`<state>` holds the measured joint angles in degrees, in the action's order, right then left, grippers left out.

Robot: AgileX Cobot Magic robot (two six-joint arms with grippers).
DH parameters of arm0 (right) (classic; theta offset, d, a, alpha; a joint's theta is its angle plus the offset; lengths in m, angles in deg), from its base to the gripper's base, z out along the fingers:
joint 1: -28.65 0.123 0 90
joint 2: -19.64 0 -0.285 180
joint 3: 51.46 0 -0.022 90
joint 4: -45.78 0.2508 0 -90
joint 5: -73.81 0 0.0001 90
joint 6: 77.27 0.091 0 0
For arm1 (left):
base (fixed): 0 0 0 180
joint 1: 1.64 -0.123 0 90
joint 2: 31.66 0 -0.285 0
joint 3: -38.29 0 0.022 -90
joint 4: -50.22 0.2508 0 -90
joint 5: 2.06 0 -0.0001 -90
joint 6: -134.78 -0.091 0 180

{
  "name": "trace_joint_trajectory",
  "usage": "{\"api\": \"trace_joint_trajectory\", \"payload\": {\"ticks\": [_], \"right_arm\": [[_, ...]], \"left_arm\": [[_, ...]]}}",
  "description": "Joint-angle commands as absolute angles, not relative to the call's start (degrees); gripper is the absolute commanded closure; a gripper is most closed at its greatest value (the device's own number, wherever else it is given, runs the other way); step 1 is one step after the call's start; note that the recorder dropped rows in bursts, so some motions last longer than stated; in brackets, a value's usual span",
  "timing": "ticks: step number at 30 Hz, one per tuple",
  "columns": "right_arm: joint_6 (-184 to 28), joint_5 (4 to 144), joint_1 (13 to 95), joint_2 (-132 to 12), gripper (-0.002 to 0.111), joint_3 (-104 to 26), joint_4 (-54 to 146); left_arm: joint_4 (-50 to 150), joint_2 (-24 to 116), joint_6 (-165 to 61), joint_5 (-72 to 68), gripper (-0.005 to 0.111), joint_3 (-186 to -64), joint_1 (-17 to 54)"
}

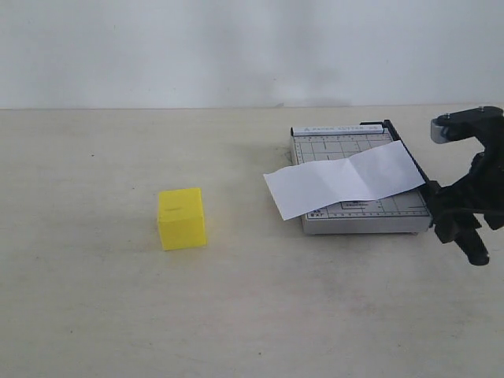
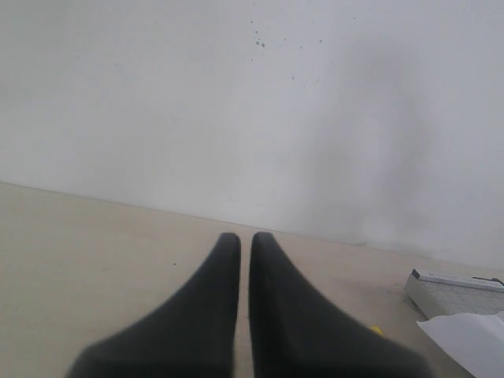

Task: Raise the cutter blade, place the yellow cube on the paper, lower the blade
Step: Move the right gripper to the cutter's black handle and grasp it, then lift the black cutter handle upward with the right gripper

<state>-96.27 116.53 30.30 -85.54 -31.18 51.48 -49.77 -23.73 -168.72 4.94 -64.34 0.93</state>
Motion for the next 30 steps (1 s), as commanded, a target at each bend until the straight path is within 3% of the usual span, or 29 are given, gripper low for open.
{"api": "trace_joint_trajectory", "payload": {"ticks": [1,9,12,14,17,20,30], "right_arm": [[-96.9,116.0,30.3,-85.9,0.038,-31.5,51.0],[-96.9,115.0,30.3,-89.0,0.038,-31.5,51.2],[-96.9,114.9,30.3,-89.4,0.044,-31.5,51.2],[-96.9,114.9,30.3,-89.4,0.053,-31.5,51.2],[-96.9,115.0,30.3,-89.4,0.076,-31.5,51.2],[-96.7,115.9,30.3,-89.4,0.108,-31.5,51.2],[-96.3,112.5,30.3,-79.4,0.108,-31.5,51.2]], "left_arm": [[-49.7,-23.9,-168.4,5.4,0.101,-64.5,0.9],[-49.7,-23.9,-168.4,5.4,0.101,-64.5,0.9],[-49.7,-23.9,-168.4,5.4,0.101,-64.5,0.9],[-49.7,-23.9,-168.4,5.4,0.101,-64.5,0.9],[-49.7,-23.9,-168.4,5.4,0.101,-64.5,0.9],[-49.7,-23.9,-168.4,5.4,0.101,-64.5,0.9],[-49.7,-23.9,-168.4,5.4,0.101,-64.5,0.9]]}}
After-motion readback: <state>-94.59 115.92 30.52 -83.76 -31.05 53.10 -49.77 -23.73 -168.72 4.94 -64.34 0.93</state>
